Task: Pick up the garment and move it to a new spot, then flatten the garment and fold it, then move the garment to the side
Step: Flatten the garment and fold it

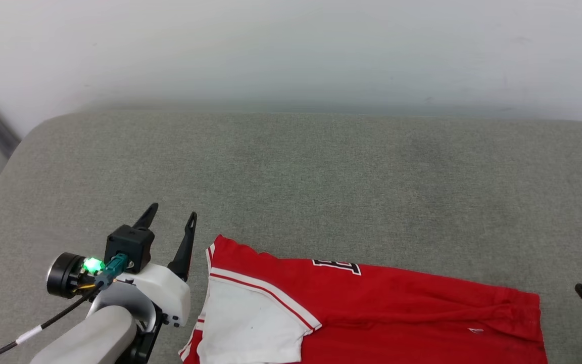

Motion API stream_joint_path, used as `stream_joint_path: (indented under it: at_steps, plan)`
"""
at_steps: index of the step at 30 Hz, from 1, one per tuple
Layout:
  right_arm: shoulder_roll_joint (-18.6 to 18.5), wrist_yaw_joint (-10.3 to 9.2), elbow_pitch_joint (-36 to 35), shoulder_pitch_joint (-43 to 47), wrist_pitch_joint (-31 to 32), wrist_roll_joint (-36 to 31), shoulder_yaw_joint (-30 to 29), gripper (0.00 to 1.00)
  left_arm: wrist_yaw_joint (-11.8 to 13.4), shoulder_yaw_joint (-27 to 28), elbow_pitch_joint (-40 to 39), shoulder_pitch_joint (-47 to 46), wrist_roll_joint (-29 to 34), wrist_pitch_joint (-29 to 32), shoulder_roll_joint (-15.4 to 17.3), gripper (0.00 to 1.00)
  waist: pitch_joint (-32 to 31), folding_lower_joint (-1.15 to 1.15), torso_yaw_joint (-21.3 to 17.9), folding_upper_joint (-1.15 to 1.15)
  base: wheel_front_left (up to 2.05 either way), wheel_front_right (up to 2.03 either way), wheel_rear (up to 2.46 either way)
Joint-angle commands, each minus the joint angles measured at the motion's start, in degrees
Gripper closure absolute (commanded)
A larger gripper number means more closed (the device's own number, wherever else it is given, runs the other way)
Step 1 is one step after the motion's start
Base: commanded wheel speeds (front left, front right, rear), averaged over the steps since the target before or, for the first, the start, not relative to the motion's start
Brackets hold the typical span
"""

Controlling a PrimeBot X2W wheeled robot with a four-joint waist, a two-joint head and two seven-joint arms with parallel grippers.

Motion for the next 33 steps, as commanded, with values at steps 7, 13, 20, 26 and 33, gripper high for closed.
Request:
stream_joint_path:
  at_steps: [7,13,20,26,33]
  plan:
    - [6.25,-0.03,2.80,3.56,3.01,0.98,-2.26,0.00,4.62,12.08,-6.37,8.61,12.68,-0.37,-3.98,0.00,1.33,0.00,1.27,0.00,0.00,0.00,0.00]
    - [10.87,-0.03,5.58,3.44,7.45,2.63,0.22,0.00,3.93,19.96,-7.58,14.39,19.41,-0.39,-8.24,0.00,2.25,0.00,2.12,0.00,0.00,0.00,0.00]
    - [15.23,0.00,10.35,3.92,12.51,2.20,8.02,0.00,1.42,28.27,-8.69,19.86,26.63,-0.33,-13.64,0.00,3.12,0.00,2.79,0.00,0.00,0.00,0.00]
    - [16.14,0.06,12.92,2.30,11.73,2.47,11.27,0.00,-0.80,33.39,-9.70,23.16,31.60,-0.33,-17.33,0.00,3.47,0.00,3.02,0.00,0.00,0.00,0.00]
    - [11.64,-0.04,11.97,-2.09,8.20,2.90,10.97,1.00,-5.01,39.37,-10.82,27.29,36.35,-0.34,-22.04,0.00,2.44,0.00,2.94,0.00,0.00,0.00,0.00]
